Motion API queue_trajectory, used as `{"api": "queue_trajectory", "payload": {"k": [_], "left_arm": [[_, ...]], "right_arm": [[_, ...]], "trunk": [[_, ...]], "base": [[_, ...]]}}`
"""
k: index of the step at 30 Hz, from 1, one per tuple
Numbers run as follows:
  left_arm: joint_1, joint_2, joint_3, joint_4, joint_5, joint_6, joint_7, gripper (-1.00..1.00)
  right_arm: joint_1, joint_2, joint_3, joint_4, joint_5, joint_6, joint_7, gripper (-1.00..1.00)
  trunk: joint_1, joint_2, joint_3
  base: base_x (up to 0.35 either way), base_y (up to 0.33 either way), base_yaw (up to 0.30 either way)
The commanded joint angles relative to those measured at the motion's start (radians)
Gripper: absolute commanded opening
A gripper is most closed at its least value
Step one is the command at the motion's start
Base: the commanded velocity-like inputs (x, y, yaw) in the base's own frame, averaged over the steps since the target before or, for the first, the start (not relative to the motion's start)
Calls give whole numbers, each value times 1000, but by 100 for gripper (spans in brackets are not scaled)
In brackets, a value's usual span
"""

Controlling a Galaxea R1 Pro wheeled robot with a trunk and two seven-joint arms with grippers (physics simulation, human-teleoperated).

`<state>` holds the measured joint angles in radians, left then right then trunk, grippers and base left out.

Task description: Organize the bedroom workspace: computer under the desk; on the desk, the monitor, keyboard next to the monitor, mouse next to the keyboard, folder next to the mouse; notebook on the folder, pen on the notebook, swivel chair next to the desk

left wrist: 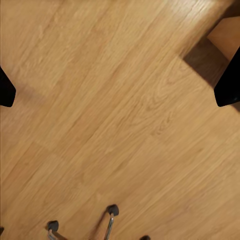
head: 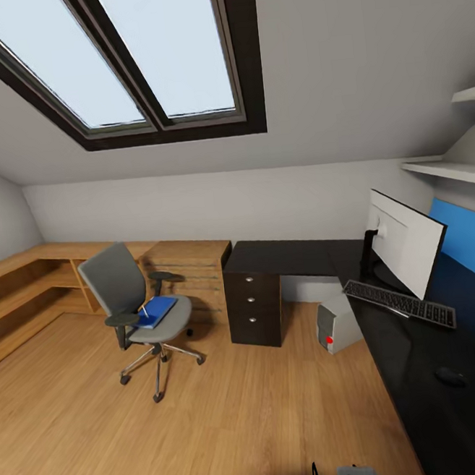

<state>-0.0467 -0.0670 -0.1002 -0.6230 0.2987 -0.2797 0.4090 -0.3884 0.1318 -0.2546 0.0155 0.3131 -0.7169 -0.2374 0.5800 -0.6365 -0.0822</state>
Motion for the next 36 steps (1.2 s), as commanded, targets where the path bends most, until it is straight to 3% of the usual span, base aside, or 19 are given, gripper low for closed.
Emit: {"api": "queue_trajectory", "payload": {"k": [1, 7, 12, 13, 15, 16, 17, 18, 19, 21, 22, 23, 24, 26, 29, 33, 35, 36], "left_arm": [[-1, 1, -7, 0, 11, -6, 6, 100], [-1, -3, -6, -1, 1, -8, 4, 100], [-1, -11, -9, -30, -47, -5, 2, 100], [-1, -10, -7, -145, -66, 31, 1, 100], [-1, -11, -7, -235, -70, 103, 2, 100], [-1, -11, -7, -336, -72, 211, 3, 100], [-1, -11, -7, -371, -73, 252, 4, 100], [-1, -11, -7, -440, -72, 333, 5, 100], [-1, -11, -7, -475, -72, 372, 6, 100], [-6, -16, -6, -658, -69, 561, 5, 100], [-10, -19, -6, -696, -68, 601, 4, 100], [-18, -28, -6, -759, -67, 667, 3, 100], [-29, -46, -7, -811, -68, 733, 5, 100], [-35, -57, -8, -826, -69, 766, 6, 100], [-39, -64, -12, -831, -71, 789, 5, 100], [-40, -64, -12, -830, -71, 792, 6, 100], [-41, -61, -11, -827, -70, 793, 7, 100], [-41, -59, -11, -823, -70, 793, 7, 100]], "right_arm": [[-1, 0, -6, 2, 11, -15, -7, 100], [-1, -1, -4, -7, 14, -103, -9, 100], [-3, 2, 1, -61, 13, -123, -10, 100], [-3, 5, 0, -213, 11, 20, -9, 100], [-3, 10, -2, -355, 8, 171, -7, 100], [-1, 24, -3, -530, -4, 362, 0, 100], [-1, 28, -3, -594, -13, 432, 6, 100], [1, 35, -3, -728, -43, 582, 25, 100], [3, 37, -3, -794, -64, 661, 39, 100], [6, 39, 6, -1119, -200, 1095, 113, 100], [6, 39, 11, -1241, -244, 1260, 136, 100], [6, 39, 13, -1291, -260, 1325, 144, 100], [6, 37, 16, -1401, -288, 1462, 161, 100], [6, 30, 18, -1423, -299, 1508, 170, 100], [6, 0, 21, -1375, -305, 1457, 175, 100], [7, -19, 19, -1393, -301, 1429, 174, 100], [7, -43, 13, -1402, -297, 1422, 174, 100], [7, -69, 7, -1404, -296, 1420, 175, 100]], "trunk": [[0, -1, -1], [0, -1, 1], [0, -1, 1], [0, -1, 1], [0, -1, 1], [0, -1, 1], [0, -1, 1], [0, -1, 1], [0, -1, 1], [0, -1, 1], [0, -1, 1], [0, -1, 1], [0, -1, 1], [0, -1, 1], [0, -1, 1], [0, -1, 3], [0, -1, 5], [0, -1, 6]], "base": [[0, 0, 0], [0, 0, 0], [0, 0, 0], [0, 0, 0], [0, 0, 0], [0, 0, 0], [0, 0, 0], [0, 0, 0], [0, 0, 0], [0, 0, 0], [0, 0, 0], [0, 0, 0], [0, 0, 0], [0, 0, 0], [0, -3, 0], [0, -106, -22], [0, -219, -112], [0, -268, -152]]}}
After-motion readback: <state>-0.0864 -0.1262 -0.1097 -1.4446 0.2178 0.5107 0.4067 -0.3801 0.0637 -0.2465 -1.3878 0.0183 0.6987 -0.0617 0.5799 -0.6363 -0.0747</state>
